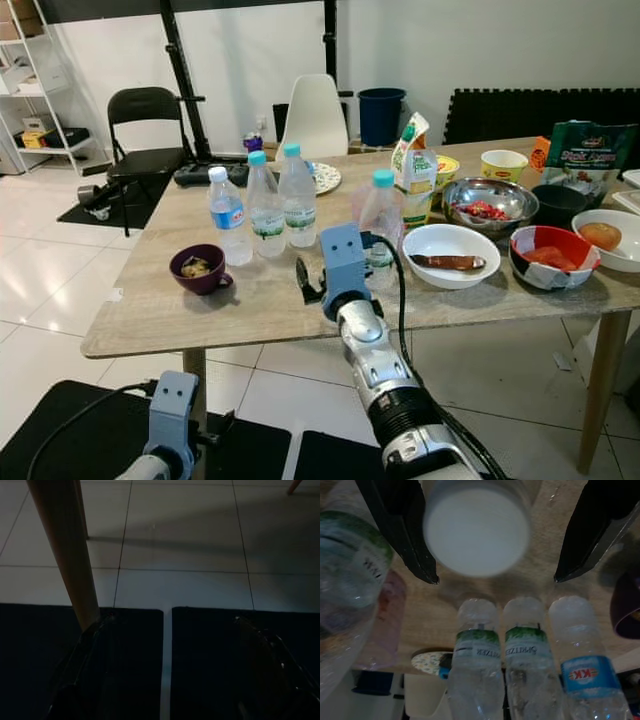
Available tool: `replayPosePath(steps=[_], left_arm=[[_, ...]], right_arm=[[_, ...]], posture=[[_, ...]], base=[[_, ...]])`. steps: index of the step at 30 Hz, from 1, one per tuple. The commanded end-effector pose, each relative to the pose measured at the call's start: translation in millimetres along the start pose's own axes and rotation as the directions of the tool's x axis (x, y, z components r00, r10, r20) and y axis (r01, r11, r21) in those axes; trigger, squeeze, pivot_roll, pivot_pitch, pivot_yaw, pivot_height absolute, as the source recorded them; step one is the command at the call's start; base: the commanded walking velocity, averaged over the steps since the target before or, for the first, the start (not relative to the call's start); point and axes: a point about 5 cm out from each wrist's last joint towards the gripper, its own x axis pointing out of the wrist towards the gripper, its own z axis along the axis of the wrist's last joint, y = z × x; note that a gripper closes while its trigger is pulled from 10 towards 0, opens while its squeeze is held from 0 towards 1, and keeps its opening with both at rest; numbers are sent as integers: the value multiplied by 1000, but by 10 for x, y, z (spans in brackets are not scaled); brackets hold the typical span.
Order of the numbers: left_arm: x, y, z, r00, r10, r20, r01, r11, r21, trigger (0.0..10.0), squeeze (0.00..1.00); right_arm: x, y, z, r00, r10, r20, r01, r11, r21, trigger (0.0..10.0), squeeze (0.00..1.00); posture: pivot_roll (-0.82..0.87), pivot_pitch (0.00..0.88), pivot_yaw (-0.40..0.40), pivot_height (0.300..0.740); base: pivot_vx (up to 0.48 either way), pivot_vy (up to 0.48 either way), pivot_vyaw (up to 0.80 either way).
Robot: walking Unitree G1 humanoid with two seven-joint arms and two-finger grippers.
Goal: Restocking fridge
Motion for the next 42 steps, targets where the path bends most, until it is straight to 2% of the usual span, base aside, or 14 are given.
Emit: replayPosePath(steps=[1,7,19,35,36,42], left_arm=[[-43,50,-51,1000,9,-24,-9,1000,19,10000,0],[-44,50,-47,1000,8,-27,-7,1000,19,10000,0],[-41,72,-20,1000,5,-28,-4,1000,26,10000,0],[-36,73,-12,1000,3,-31,-2,1000,27,10000,0],[-31,73,-7,1000,3,-30,-2,1000,27,10000,0],[-25,78,1,1000,6,-29,-5,1000,28,10000,0]], right_arm=[[-29,44,-123,999,7,-53,-7,1000,3,10000,0],[-38,25,-159,998,-15,-64,16,1000,27,10000,0],[-109,-134,-135,998,-46,-41,48,998,47,10000,0],[-220,-117,-239,997,-43,-68,46,998,43,9961,0],[-223,-109,-245,997,-36,-70,40,997,62,0,0],[-234,-103,-256,997,-30,-73,36,996,76,0,0]], posture=[[-3,156,64,740],[0,159,63,740],[-6,155,74,740],[-4,152,76,740],[-3,150,75,740],[-3,146,75,740]], base=[[0,0,0],[0,0,0],[0,0,0],[0,0,0],[0,0,0],[0,0,0]])
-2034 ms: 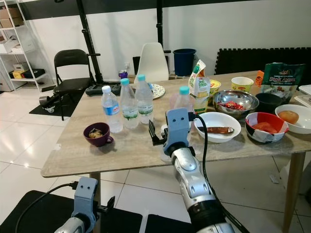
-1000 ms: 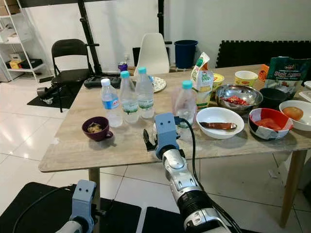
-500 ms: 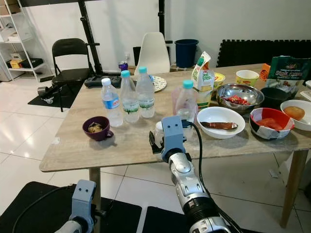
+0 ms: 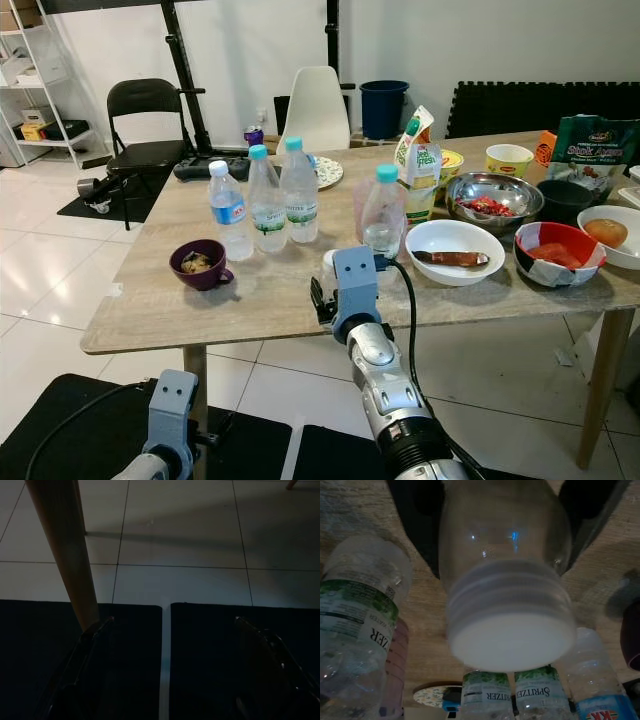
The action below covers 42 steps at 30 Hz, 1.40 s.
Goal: Restocking fridge
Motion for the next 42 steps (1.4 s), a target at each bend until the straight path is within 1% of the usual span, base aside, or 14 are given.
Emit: replayPosePath(steps=[1,3,4,6,7,17,18,21,25,29,31,35,38,42], left_arm=[[-27,72,-32,1000,17,-25,-16,1000,24,10000,0],[-24,77,-31,999,20,-27,-19,999,27,10000,0],[-22,76,-29,999,20,-27,-19,999,28,10000,0],[-20,75,-28,999,20,-27,-19,999,28,10000,0],[-18,72,-28,999,19,-27,-18,999,28,10000,0],[-12,52,-38,1000,9,-27,-8,999,39,10000,0],[-5,43,-34,1000,-9,-21,10,999,43,10000,0],[-1,30,-38,1000,-25,-18,25,999,46,10000,0],[-11,15,-81,999,-38,-26,40,998,45,10000,0],[-23,12,-118,998,-43,-36,45,998,47,10000,0],[-37,27,-185,997,-39,-59,42,998,53,10000,0],[-136,166,-620,970,62,-236,-46,996,70,10000,0],[-220,280,-825,935,182,-304,-177,983,44,10000,0],[-323,332,-1003,910,234,-341,-260,965,-30,10000,0]], right_arm=[[-28,8,-48,1000,-1,-18,1,1000,21,0,0],[-34,-4,-50,1000,-9,-18,10,1000,23,0,0],[-37,-20,-40,1000,-20,-11,20,999,30,3020,0],[-38,-31,-32,1000,-27,-5,28,999,35,3020,0],[-44,-59,-12,999,-42,10,42,998,49,10000,0],[-272,-278,281,967,149,209,-221,895,387,10000,0],[-461,-285,370,898,354,261,-435,800,413,10000,0],[-758,-288,360,772,591,233,-634,693,344,10000,0],[-1104,-308,184,640,765,75,-746,595,301,10000,0],[-1216,-325,104,607,795,20,-757,570,320,10000,0],[-1268,-370,-51,614,786,-75,-732,602,318,10000,0],[-1448,-624,-994,709,495,-502,-447,866,224,10000,0],[-1530,-718,-1423,765,225,-604,-193,974,118,10000,0],[-1687,-847,-1736,743,-100,-662,138,990,5,10000,0]], posture=[[-3,146,75,740],[-4,146,76,740],[-5,144,77,740],[-5,144,77,740],[-5,143,77,740],[-20,131,89,740],[-25,129,91,740],[-39,119,93,740],[-46,111,95,740],[-50,104,95,740],[-55,99,94,740],[-67,76,90,740],[-69,52,86,740],[-76,29,88,740]], base=[[0,0,0],[0,0,0],[0,0,0],[0,0,0],[0,0,0],[0,0,0],[0,0,0],[0,0,0],[0,0,0],[0,0,0],[0,0,0],[0,0,0],[0,0,0],[0,0,0]])
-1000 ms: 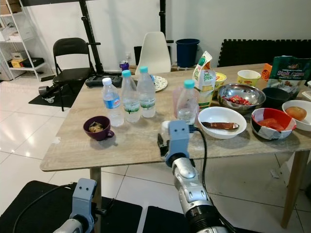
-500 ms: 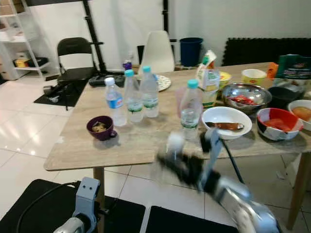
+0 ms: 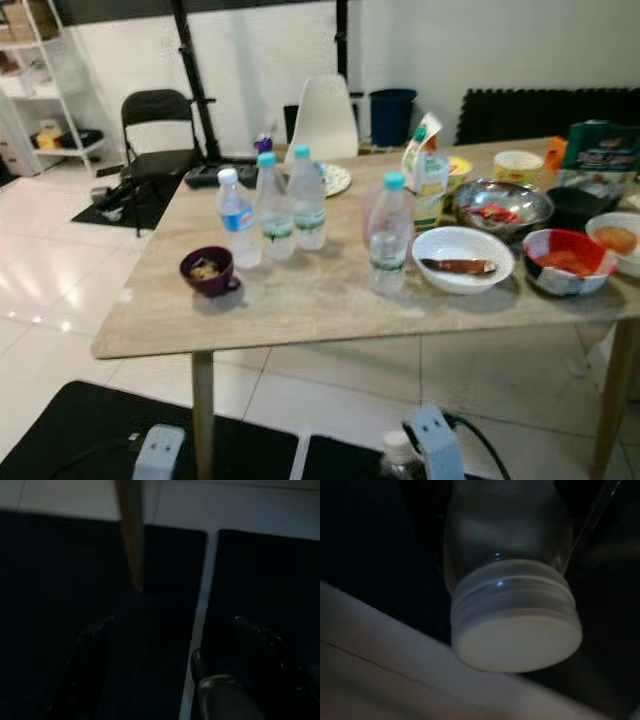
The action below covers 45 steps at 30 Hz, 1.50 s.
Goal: Restocking fridge
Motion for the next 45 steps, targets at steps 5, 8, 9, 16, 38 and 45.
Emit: replayPosePath(steps=[5,8,9,16,38,45], left_arm=[[-14,50,-130,999,31,-7,-32,992,-125,10000,0],[11,4,-127,1000,24,-3,-24,981,-194,10000,0],[11,4,-127,1000,24,-3,-24,981,-194,10000,0],[-22,-108,-295,999,-17,-49,14,998,-65,10000,0],[-31,-203,-366,997,-56,-54,56,998,2,10000,0],[-5,-290,-302,995,-90,-34,90,996,7,10000,0]], right_arm=[[-14,-162,-318,937,-348,-20,348,937,35,10000,0],[23,-76,-285,945,-325,18,324,945,42,10000,0],[23,-76,-285,945,-325,18,324,945,42,10000,0],[85,48,-311,955,-293,51,292,956,27,10000,0],[113,183,-426,965,-255,59,259,964,-64,10000,0],[91,202,-502,961,-271,46,273,961,-49,10000,0]], posture=[[-72,17,86,740],[-66,17,81,740],[-66,17,81,740],[-52,53,52,740],[-48,85,39,740],[-60,107,56,740]], base=[[0,0,0],[0,0,0],[0,0,0],[0,0,0],[0,0,0],[0,-223,0]])
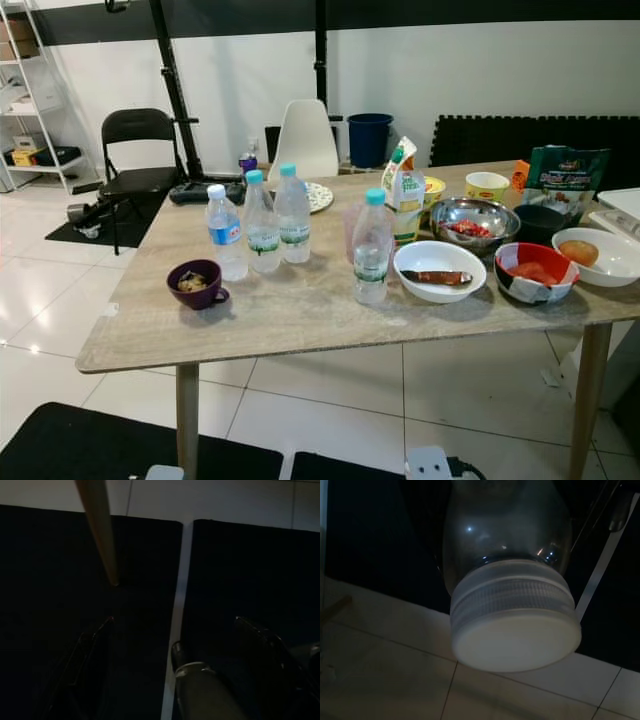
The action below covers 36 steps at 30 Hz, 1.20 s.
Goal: Restocking fridge
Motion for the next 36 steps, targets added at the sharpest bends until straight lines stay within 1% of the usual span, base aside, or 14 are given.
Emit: replayPosePath(steps=[1,10,12,29,36], left_arm=[[5,-34,-5,1000,-9,-1,9,1000,1,10000,0],[22,-72,38,1000,-25,11,24,1000,8,10000,0],[27,-87,51,999,-34,13,34,999,21,10000,0],[33,-66,64,999,-38,12,38,998,40,10000,0],[35,-58,71,999,-27,18,27,999,28,10000,0]], right_arm=[[-23,17,-52,1000,-6,-7,6,1000,6,10000,0],[-29,10,-66,1000,-17,-8,17,1000,14,10000,0],[-33,-2,-73,1000,-22,-8,22,1000,16,10000,0],[-46,-10,-107,999,-33,-14,33,999,18,10000,0],[-45,-14,-108,999,-35,-15,36,999,20,10000,0]], posture=[[-60,107,56,740],[-61,113,70,740],[-61,115,73,740],[-58,118,82,740],[-60,115,85,740]], base=[[0,-326,0],[0,-327,0],[0,-319,0],[0,-336,0],[0,0,0]])
